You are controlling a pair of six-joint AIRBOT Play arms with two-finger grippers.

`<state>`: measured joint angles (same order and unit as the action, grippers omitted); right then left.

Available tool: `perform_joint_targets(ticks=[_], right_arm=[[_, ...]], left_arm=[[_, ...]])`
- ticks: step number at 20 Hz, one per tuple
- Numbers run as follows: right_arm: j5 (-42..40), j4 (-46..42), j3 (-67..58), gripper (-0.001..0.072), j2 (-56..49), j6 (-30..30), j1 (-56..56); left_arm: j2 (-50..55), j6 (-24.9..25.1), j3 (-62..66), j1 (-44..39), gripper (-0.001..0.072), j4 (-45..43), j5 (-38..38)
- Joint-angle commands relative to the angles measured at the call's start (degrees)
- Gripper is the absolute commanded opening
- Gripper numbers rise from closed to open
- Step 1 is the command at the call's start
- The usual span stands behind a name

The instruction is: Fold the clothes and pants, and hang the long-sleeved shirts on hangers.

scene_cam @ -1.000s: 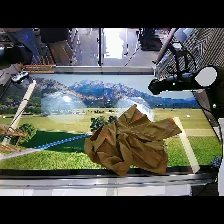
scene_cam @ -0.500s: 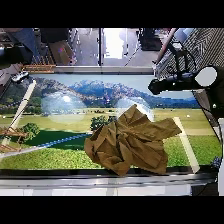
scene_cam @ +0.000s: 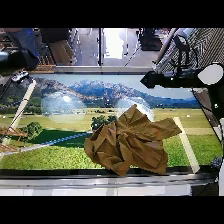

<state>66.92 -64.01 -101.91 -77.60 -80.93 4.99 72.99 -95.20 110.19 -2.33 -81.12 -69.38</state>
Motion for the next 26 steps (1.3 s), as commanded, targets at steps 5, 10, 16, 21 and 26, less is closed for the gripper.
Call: perform_joint_targets(ticks=[5, 10, 16, 21, 26], right_arm=[[9.31, 1.68, -2.82, 0.0695, 0.04, 7.96, 0.04], [24.94, 12.63, 8.59, 0.0694, -1.79, 5.57, 1.03], [16.92, -1.2, 31.45, 0.0638, -1.79, 2.21, 15.06], [11.91, -8.02, 32.46, 0.0635, -3.76, -1.14, 23.54], [9.49, -8.11, 32.39, 0.004, -5.53, -3.63, 25.46]], left_arm=[[1.64, 3.04, -6.86, 0.22, 0.0641, -1.97, -33.14], [0.35, 18.71, -32.28, 0.2, 0.049, 20.68, -15.13], [13.79, 29.73, -49.99, -5.73, 0.0546, 39.65, 2.05], [28.02, 26.86, -40.54, -9.86, 0.0516, 39.54, 3.67], [32.94, 24.74, -35.1, -9.81, 0.0012, 39.6, 5.16]])
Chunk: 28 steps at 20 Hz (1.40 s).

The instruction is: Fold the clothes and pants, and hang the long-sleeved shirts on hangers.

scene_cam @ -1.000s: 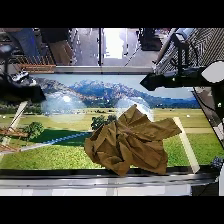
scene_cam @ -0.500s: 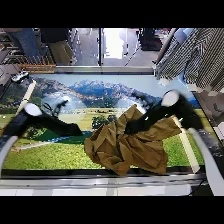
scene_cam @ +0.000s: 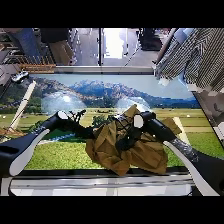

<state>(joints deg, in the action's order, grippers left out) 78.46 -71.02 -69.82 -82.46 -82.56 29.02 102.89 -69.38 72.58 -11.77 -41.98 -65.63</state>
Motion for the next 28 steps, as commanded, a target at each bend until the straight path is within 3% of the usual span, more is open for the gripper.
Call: perform_joint_targets(ticks=[1, 5, 9, 11, 13, 15, 17, 19, 20, 22, 25, 26, 28], right_arm=[[-1.77, -2.38, -0.26, 0.0028, -0.15, -2.12, 1.22], [4.42, -12.07, -12.17, 0.0027, 7.76, -4.04, -1.97], [6.05, -8.11, -29.09, 0.0026, 21.16, -9.42, -3.56], [3.96, -0.07, -34.99, 0.0026, 28.17, -9.99, -0.63], [-2.58, 5.99, -38.53, 0.0025, 34.01, -9.2, 2.95], [-10.23, 4.79, -40.19, 0.0023, 37.81, -7.15, 4.92], [-13.2, -10.56, -40.13, 0.0023, 38.84, -10.23, 4.9], [-9.16, -29.07, -39.78, 0.0024, 35.32, -16.09, 4.63], [-7.02, -33.73, -39.52, 0.0023, 32.24, -17.03, 2.95], [-4.48, -32.61, -38.03, 0.0023, 23.19, -16.96, -5.7], [-6.05, -21.44, -33.16, 0.0026, 7.17, -16.2, -18.43], [-7.19, -15.58, -32.09, 0.0047, 1.73, -13.86, -21.4], [-7.37, -0.87, -31.85, 0.0505, -8.85, -3.04, -25.35]], left_arm=[[2.84, -0.7, 2.56, -0.37, 0.0012, 0.44, 1.16], [-6.12, 1.64, 9.42, 5.22, 0.0011, 0.57, -11.32], [-20.83, -5.2, 33.16, 12.15, 0.0011, 1.64, -27.74], [-26.49, -5.44, 48.15, 13.62, 0.0011, 5.88, -27.52], [-32.52, -5.33, 56.7, 14.4, 0.001, 7.72, -19.91], [-38.8, -4.0, 55.34, 14.91, 0.001, 3.98, -10.03], [-40.5, -4.22, 50.03, 14.86, 0.0009, -0.94, -4.96], [-38.23, -4.35, 40.59, 14.69, 0.001, -0.9, -4.39], [-35.71, -4.44, 35.69, 14.19, 0.001, -0.92, -4.83], [-29.53, -4.79, 28.37, 13.92, 0.001, -0.94, -6.6], [-20.02, -4.72, 21.11, 13.2, 0.001, -2.01, -7.26], [-16.39, -4.68, 19.58, 12.98, 0.001, -2.21, -7.19], [-8.87, -4.28, 19.04, 11.52, 0.001, -2.1, -7.45]])
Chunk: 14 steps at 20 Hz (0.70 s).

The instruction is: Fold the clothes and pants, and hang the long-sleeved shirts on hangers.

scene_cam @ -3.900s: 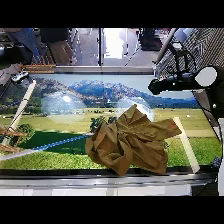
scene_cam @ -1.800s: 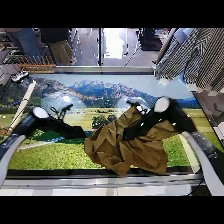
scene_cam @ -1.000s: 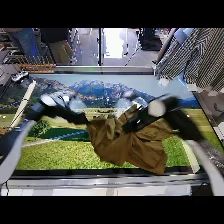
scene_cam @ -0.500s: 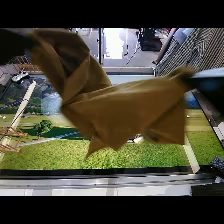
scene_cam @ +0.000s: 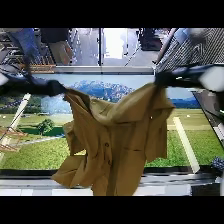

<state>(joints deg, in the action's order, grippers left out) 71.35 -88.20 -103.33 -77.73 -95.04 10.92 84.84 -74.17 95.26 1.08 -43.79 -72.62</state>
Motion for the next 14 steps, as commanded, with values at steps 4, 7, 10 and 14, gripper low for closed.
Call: perform_joint_targets(ticks=[4, 7, 10, 14], right_arm=[[11.26, 29.35, 3.61, 0.0442, -19.28, 32.52, -4.96], [9.4, 24.55, 10.91, 0.0422, -18.51, 42.64, 4.42], [-12.33, 15.37, 18.95, 0.0428, -18.78, 45.09, 15.93], [-27.98, 10.1, 20.11, 0.0411, -23.15, 41.24, 21.57]], left_arm=[[18.93, 1.53, -3.65, -4.46, 0.0011, 0.57, -1.18], [19.56, 1.53, -3.63, -4.87, 0.0011, 0.61, -2.14], [18.47, 1.53, -3.61, -4.39, 0.0011, 0.94, -3.54], [17.94, 1.53, -3.61, -4.2, 0.0012, 0.92, -6.21]])
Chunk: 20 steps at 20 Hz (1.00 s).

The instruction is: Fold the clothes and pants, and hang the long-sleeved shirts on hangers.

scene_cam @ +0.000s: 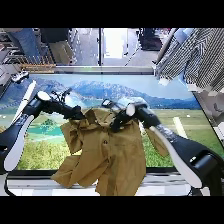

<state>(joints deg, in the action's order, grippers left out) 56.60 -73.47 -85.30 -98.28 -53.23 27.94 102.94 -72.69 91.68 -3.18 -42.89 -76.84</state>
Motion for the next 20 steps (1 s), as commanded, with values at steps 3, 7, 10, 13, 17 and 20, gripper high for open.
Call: perform_joint_targets(ticks=[3, 7, 10, 13, 17, 20], right_arm=[[-14.45, -5.05, 0.92, 0.018, -5.7, -3.32, 3.85], [1.73, -10.16, -4.13, 0.0025, -0.13, -6.47, 3.85], [26.6, -11.76, -13.35, 0.0025, 14.4, -12.68, 4.24], [34.86, -7.34, -23.93, 0.0024, 29.88, -22.12, 7.37], [24.92, 8.07, -32.96, 0.0024, 44.63, -24.79, 11.37], [19.8, 7.1, -32.83, 0.0023, 47.69, -22.1, 11.32]], left_arm=[[-0.15, 0.04, -0.02, 0.07, 0.0012, 0.04, -2.1], [-2.36, 1.18, 0.39, 1.49, 0.001, -0.07, -5.44], [-8.61, 3.34, 5.57, 4.22, 0.001, -0.37, -14.91], [-19.02, 9.09, 13.35, 4.81, 0.0011, -0.44, -23.19], [-36.81, 9.94, 18.58, 4.83, 0.0012, -0.33, -22.29], [-47.19, 7.23, 18.82, 4.83, 0.0009, -3.93, -17.31]])
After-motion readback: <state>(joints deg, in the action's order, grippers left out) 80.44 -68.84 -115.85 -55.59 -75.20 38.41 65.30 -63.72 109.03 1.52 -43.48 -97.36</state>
